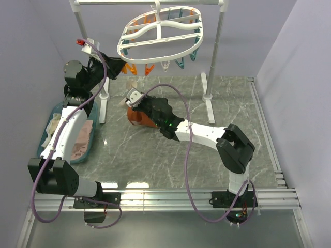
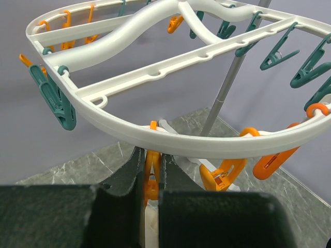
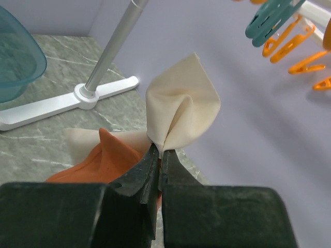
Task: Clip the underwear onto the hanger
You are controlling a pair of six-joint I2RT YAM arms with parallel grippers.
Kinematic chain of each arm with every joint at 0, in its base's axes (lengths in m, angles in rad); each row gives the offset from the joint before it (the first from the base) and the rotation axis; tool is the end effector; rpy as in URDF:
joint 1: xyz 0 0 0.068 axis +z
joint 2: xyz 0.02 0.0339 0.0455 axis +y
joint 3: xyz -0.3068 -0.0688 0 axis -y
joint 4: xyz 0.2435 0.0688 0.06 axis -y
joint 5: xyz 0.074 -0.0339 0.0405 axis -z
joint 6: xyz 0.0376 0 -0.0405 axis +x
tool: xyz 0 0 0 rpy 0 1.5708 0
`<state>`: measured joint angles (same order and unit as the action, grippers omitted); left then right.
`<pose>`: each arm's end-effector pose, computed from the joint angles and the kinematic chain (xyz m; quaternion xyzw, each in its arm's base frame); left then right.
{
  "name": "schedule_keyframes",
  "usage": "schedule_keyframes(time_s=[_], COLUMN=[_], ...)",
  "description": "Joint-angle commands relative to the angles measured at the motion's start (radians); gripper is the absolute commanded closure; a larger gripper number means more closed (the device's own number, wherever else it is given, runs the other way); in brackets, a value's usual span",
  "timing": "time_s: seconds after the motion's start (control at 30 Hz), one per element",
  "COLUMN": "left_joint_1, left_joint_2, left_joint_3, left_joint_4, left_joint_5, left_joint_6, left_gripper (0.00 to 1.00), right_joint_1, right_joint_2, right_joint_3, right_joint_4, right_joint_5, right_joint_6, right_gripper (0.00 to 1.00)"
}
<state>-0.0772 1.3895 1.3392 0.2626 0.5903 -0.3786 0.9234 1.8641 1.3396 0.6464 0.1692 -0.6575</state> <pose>0.3112 -0.0451 0.4851 0.1335 0.6282 -0.3462 0.6839 0.2823 0.3629 0.3507 -0.4248 0.5095 0.0434 0.7470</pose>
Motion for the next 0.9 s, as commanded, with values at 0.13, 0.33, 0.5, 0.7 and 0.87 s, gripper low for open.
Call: schedule_keyframes(time_s=[0.13,0.33,0.5,0.7,0.87], left_joint_1=[-0.003,-0.003,-0.003,-0.003,-0.003], left_joint_2=[-0.02,-0.018,-0.017,-0.018,-0.02], left_joint_3=[-0.003,0.003,-0.002,-0.006,-0.006], left_joint_4=[-0.028,-0.036,-0.039,-0.037,-0.039], left_joint_5=[0.017,0.025,0.029,0.031,0.034], left_joint_6=[0.004,0.009,0.009,0.01,0.01], left_gripper=[1.0,1.0,1.0,1.0,1.0], right_joint_1=[0.006,0.006,0.006,0.006,0.006], right_joint_2=[-0.054,-0.045,-0.037,-0.036,-0.033], right_joint_3=[0.029,0.062,0.101,0.115,0.135], right_joint_4=[0.062,0.052,0.042,0.05,0.042], right_joint_5=[-0.062,-0.065,-0.054,-0.045,-0.039], right_joint_6=[-0.051,-0.05,-0.033,-0.025,-0.022], right_gripper=[1.0,1.0,1.0,1.0,1.0])
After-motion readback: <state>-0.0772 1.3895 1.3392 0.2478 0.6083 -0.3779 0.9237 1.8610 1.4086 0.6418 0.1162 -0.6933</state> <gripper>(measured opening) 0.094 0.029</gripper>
